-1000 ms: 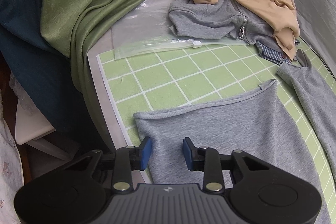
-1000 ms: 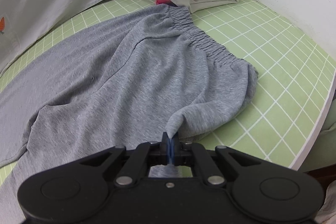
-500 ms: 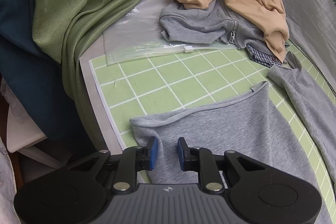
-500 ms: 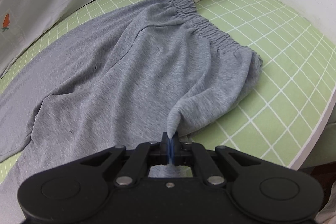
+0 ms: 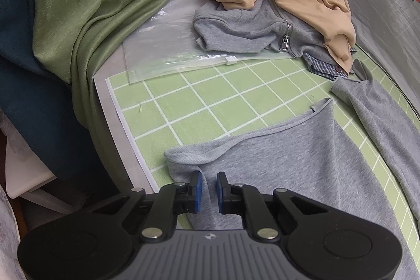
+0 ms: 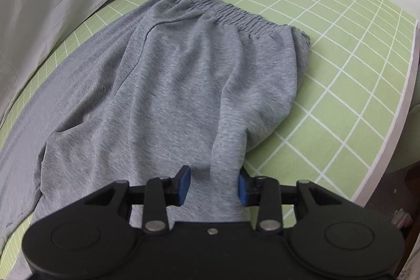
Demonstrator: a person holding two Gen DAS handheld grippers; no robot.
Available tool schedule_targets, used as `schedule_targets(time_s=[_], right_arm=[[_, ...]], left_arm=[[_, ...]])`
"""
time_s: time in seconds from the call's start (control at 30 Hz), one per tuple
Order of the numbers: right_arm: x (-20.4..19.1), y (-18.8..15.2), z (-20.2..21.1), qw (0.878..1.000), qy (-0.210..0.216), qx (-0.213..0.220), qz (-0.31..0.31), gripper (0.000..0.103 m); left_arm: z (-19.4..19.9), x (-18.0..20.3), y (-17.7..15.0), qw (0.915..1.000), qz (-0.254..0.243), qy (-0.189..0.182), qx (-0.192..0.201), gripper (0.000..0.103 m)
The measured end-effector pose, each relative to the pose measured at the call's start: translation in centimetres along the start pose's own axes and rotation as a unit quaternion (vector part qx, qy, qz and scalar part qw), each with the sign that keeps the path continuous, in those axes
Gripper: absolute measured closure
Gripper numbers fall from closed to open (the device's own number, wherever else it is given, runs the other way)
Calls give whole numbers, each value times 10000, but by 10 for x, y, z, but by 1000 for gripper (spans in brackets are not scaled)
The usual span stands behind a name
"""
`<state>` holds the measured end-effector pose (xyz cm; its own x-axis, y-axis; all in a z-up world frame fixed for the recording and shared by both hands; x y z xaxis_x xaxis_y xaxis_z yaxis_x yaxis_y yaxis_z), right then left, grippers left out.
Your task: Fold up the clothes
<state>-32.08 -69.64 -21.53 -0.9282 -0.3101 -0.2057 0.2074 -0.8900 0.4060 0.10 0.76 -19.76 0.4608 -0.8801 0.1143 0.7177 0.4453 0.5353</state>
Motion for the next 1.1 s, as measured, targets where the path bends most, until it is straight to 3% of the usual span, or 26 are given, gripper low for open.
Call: schedule_targets(time_s=[0.17,0.23,0.27,0.3,0.33,0.37,0.57,0.87,1.1], right_arm=[[-11,-2,-2,9998,-122,51,153,39],[-16,-2,-4,9990,-260,45,356,38],[-18,-2,-5,9984,-329,41,458,49],[-20,-3,-5,9976,-398,38,560,77],[-19,-2,-4,9976,-390,48,573,89],[-19,-1,-2,9977,-368,60,570,96],[-14,4,8,9981,-235,132,551,99],[-19,19,39,9964,93,539,641,99],[-16,31,59,9957,466,769,213,99]], left_arm=[[0,2,0,10000,-83,29,-4,89],[0,2,0,9999,-132,45,-9,89],[0,3,0,9999,-157,53,-11,90],[0,3,0,9998,-182,61,-13,90],[0,4,0,9998,-207,69,-16,90],[0,4,0,9997,-232,77,-18,90],[0,-2,0,9999,-105,98,-28,102],[11,-7,10,9996,280,-13,47,103],[33,3,29,9993,275,-156,213,103]])
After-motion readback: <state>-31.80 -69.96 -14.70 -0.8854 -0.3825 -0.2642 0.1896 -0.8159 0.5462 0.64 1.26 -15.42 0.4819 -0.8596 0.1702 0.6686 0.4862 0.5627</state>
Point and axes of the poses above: each gripper's, at about its wrist camera, not at the fingertips, and z roughly against the way its jaws point, x to its right, y to its top, the point moved 8 cm from there along -z, roughly the way its jaws point
